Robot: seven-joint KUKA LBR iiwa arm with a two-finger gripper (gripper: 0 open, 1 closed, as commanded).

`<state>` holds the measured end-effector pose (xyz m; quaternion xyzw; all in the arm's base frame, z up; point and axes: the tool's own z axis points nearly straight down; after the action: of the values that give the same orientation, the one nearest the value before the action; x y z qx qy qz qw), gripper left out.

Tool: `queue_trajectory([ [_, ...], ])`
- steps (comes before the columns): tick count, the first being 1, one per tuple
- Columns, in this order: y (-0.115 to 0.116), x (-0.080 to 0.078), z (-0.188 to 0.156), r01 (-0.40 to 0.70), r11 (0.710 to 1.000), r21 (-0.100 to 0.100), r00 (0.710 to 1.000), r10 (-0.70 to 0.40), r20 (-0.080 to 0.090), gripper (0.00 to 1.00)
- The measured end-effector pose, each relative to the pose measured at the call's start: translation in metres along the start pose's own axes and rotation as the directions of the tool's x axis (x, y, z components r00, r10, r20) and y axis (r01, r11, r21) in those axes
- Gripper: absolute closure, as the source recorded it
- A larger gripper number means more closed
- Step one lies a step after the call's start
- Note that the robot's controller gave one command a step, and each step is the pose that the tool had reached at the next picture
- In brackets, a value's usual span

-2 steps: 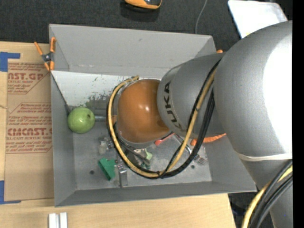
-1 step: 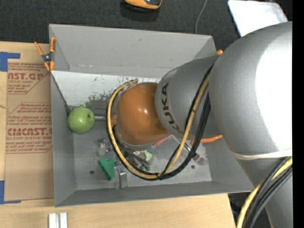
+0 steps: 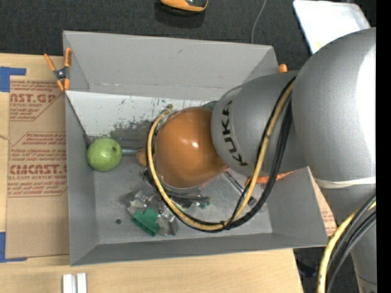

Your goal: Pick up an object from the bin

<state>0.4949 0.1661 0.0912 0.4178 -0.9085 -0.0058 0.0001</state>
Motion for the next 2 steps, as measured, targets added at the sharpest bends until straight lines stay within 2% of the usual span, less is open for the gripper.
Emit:
queue_trajectory([
  [2, -0.0001, 0.0000, 0.0001, 0.000, 1.000, -0.001, 1.000, 0.000, 0.000, 1.00],
])
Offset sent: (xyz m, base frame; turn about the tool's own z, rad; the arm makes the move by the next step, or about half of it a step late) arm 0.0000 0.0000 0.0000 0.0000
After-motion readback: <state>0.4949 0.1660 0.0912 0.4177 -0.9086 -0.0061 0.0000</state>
